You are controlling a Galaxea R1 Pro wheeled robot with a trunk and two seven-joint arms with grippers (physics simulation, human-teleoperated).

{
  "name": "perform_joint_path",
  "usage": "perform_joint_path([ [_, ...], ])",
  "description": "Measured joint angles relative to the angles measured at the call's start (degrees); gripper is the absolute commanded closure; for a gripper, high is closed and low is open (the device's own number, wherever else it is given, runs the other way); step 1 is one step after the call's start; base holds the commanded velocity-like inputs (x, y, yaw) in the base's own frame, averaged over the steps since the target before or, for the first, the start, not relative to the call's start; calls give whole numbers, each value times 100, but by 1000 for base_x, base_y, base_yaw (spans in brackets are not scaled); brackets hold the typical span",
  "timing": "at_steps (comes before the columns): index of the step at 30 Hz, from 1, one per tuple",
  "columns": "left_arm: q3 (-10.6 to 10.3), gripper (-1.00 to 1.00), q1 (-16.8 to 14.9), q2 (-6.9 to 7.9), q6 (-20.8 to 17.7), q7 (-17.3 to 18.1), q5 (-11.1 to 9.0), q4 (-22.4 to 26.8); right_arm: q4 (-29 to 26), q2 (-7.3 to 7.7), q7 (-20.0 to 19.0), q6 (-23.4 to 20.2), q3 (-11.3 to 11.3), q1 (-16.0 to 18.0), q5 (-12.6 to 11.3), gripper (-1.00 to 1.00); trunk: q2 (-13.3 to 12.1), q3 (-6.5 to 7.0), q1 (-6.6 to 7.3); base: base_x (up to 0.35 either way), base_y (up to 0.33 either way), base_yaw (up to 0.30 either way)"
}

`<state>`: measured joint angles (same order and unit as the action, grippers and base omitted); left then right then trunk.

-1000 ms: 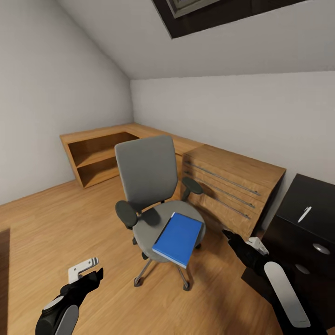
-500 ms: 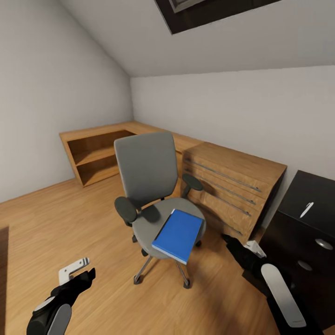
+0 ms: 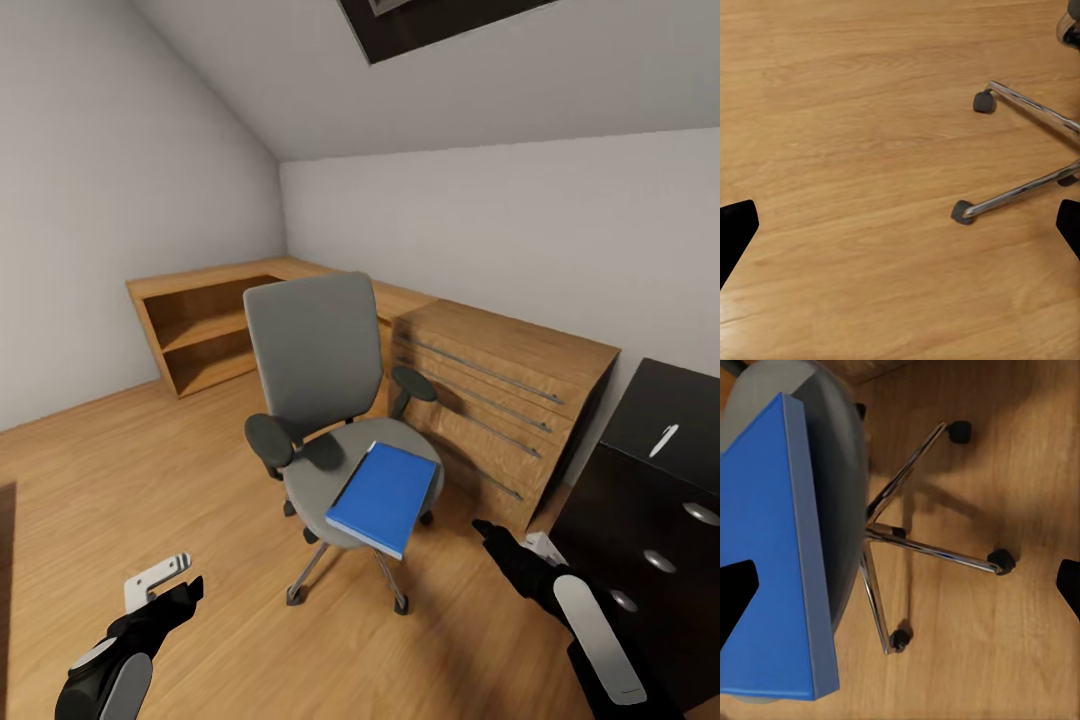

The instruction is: In the bedroom, organize the workspace by keeping the computer under the desk, ensuring the monitor is on the desk, placing the keyboard on the desk next to the monitor, placing the mouse on the desk next to the keyboard, moving the folder from the swivel chair onto the desk next to the mouse, stacking the notebook on top of the folder with the pen on top of the notebook, and positioning the swivel chair next to the desk.

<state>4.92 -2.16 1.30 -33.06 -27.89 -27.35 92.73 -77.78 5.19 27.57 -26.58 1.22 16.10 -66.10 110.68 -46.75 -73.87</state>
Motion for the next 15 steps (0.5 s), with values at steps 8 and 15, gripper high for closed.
perform_joint_path([
  [8, -12, -100, 0, 0, -2, 0, 0, 0, 36, -5, -29, 8, -2, 3, 3, -100, 321, -144, -176, 0, 0, 0],
  [15, -14, -100, 0, 0, -2, -5, 0, 0, 42, -2, -100, 10, -15, 4, -3, -100, 602, -269, -330, 0, 0, 0],
])
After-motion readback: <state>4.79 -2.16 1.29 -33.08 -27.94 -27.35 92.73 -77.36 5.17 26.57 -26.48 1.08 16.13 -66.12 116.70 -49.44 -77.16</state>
